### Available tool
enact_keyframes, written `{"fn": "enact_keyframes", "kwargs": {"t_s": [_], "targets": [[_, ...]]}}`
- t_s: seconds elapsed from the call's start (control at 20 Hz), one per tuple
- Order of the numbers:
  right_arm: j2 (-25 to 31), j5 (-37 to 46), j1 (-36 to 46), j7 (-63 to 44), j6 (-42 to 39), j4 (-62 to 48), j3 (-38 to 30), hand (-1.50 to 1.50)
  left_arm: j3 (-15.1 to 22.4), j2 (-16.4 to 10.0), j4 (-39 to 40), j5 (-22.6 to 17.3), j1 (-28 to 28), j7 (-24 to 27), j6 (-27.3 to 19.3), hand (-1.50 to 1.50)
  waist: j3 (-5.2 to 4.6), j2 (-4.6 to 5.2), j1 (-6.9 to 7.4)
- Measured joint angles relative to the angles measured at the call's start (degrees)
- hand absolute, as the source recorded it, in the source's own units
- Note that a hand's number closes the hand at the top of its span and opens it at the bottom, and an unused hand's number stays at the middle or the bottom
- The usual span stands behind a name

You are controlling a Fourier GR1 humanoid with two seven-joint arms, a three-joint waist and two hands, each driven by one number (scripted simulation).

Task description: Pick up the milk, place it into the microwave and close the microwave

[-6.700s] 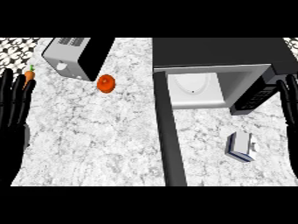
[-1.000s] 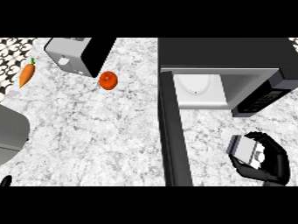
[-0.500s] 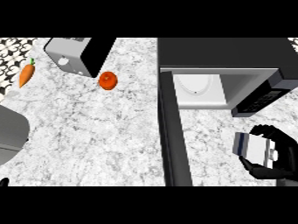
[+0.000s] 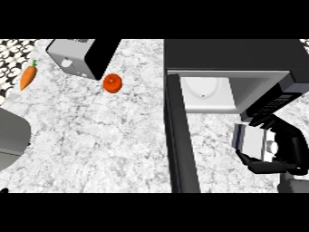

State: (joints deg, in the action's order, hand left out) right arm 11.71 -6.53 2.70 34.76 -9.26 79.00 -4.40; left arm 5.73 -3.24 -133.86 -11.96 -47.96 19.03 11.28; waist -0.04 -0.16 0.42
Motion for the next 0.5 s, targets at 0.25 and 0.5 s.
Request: {"fn": "enact_keyframes", "kwargs": {"t_s": [0.25,0.5], "targets": [[-2.2,4.2,6.8,-5.9,5.9,-2.0,1.5,1.5,-2.4,-0.3,0.0,-1.8,1.8,-1.4,0.1,-1.5,0.01,0.1,0.2],[-2.1,6.1,16.8,-7.7,7.8,-11.6,0.2,1.5,-4.2,-0.4,1.4,-2.6,3.1,-1.8,0.8,-1.5,0.04,0.24,0.59]]}}
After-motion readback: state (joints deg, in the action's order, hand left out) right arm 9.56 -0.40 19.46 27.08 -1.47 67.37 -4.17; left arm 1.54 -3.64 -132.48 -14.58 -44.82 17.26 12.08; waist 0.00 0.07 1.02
